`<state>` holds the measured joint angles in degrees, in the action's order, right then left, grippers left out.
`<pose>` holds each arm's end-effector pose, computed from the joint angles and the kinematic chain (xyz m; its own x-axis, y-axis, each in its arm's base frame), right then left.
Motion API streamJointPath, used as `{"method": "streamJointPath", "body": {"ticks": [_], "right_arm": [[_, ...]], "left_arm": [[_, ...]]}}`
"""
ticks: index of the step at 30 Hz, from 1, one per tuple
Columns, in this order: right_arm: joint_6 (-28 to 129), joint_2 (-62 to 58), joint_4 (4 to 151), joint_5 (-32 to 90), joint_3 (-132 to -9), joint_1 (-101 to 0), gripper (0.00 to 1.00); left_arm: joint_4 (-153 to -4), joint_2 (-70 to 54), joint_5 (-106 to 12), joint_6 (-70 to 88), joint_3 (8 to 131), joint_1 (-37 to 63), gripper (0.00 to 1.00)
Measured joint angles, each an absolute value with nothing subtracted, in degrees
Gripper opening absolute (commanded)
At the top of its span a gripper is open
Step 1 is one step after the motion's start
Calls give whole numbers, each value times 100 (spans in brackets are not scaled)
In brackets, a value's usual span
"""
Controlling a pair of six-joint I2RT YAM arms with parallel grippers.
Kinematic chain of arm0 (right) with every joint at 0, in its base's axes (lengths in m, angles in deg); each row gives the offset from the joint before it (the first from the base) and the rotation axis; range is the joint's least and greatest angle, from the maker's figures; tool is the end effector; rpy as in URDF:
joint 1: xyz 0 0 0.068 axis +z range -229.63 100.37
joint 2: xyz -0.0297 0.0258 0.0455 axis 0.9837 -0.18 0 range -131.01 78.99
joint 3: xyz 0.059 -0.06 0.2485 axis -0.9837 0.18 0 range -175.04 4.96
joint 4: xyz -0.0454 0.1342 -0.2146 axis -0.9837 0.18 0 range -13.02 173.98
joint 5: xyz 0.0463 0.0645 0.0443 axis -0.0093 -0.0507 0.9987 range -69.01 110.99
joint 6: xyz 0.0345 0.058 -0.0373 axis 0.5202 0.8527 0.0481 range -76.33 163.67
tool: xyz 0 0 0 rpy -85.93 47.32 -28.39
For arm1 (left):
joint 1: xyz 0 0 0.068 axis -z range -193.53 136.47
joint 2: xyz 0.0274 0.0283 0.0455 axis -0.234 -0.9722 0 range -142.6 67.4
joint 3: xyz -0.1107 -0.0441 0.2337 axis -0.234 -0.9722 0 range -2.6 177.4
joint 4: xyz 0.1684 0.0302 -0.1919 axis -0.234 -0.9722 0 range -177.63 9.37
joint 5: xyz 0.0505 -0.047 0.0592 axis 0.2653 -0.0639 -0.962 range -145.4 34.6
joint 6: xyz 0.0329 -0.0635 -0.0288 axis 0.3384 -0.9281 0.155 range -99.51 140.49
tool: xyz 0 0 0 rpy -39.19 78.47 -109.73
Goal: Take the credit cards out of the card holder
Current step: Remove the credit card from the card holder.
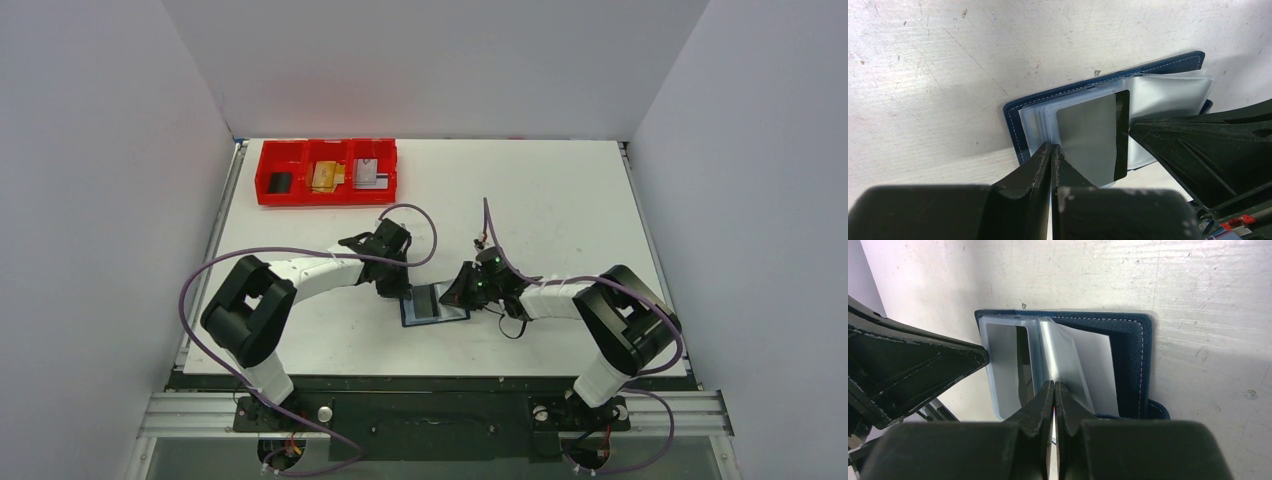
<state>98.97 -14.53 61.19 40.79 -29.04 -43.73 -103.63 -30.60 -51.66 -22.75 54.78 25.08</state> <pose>0.2359 0.1981 0.0957 -0.9353 0.2779 -0.2189 0.0334 0.6854 0.7274 0.2620 -0.2148 0.1284 -0.9521 -0.1145 -0.2836 -0.0093 0.9378 -0.3471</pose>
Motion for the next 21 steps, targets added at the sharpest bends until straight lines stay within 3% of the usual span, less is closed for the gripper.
{"method": "streamJointPath", "body": {"ticks": [2,11,21], "right_arm": [[9889,-1424,6119,4076,-2889,-4391,1],[10105,-1418,5590,4251,-2624,-4487,20],[10494,-1588,4790,4529,-2397,-4585,21]], "left_arm": [[-10366,-3064,-5166,-2269,5482,2508,0],[-10370,-3093,-5161,-2249,5513,2510,0],[-10374,-3119,-5163,-2236,5531,2508,0]]}}
